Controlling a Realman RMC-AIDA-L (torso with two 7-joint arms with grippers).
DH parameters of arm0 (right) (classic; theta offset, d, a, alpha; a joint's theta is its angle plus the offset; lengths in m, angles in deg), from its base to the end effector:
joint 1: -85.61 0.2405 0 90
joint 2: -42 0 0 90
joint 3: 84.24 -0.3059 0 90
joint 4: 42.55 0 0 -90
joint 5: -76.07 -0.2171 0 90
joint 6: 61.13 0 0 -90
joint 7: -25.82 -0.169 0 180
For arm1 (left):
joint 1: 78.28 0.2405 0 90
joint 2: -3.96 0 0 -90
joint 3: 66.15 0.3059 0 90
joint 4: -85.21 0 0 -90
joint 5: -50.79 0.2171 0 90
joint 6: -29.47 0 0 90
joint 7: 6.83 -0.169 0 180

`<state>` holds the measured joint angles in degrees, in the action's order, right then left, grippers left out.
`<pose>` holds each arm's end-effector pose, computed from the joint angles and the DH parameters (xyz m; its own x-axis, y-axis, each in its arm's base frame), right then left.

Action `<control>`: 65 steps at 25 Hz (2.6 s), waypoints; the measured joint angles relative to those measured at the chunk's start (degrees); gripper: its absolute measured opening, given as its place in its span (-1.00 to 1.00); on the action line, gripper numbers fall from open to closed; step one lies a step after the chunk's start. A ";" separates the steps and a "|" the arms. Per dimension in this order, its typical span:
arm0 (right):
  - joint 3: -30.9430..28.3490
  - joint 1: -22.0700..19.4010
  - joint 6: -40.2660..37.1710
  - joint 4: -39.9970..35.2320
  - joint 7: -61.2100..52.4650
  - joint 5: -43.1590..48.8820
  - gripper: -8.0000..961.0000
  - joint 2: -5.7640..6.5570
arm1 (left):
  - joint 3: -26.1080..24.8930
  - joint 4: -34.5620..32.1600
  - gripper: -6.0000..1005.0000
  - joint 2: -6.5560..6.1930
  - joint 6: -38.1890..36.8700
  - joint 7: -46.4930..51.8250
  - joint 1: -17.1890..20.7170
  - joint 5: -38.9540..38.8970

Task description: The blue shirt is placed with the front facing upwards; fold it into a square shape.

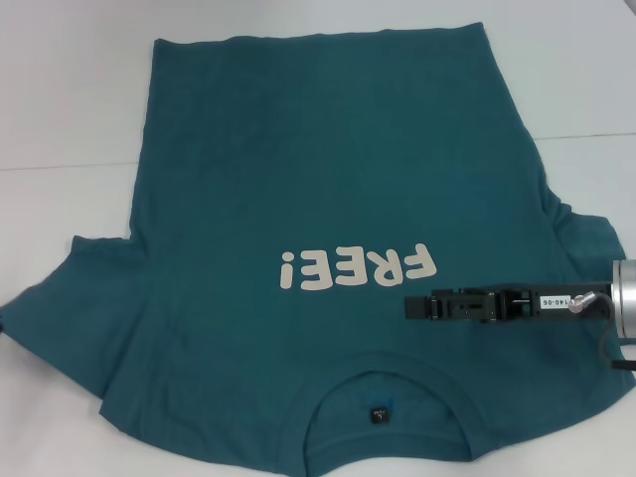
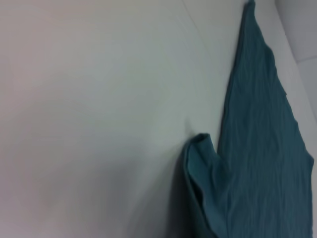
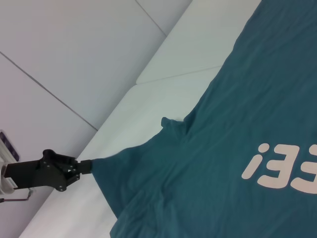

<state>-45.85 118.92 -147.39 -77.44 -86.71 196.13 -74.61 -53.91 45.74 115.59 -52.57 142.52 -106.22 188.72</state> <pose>0.3048 0.3827 -0.0401 0.4472 -0.7772 -0.4427 -0.8422 -0.5326 0.0842 -0.4219 0.3615 0.0598 -0.3495 0.7253 0.5931 0.9368 0.2820 0.2072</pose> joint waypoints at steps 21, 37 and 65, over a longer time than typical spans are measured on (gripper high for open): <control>-0.60 0.01 -0.16 0.00 -0.06 0.00 0.97 -0.02 | -2.21 -3.13 -0.99 0.72 -7.52 -3.56 4.07 -10.38; -0.79 0.12 0.40 0.00 -0.06 0.00 0.97 -0.17 | 3.62 -4.15 -0.99 1.65 -9.99 -3.27 1.19 -11.25; -1.38 -0.26 1.94 1.67 0.46 0.18 0.97 -0.02 | 30.07 -1.99 -0.99 4.79 -1.67 -1.07 -10.69 -10.96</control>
<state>-47.24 118.66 -145.45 -75.76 -86.24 196.31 -74.63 -23.84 43.76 120.37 -54.24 141.45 -116.92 177.76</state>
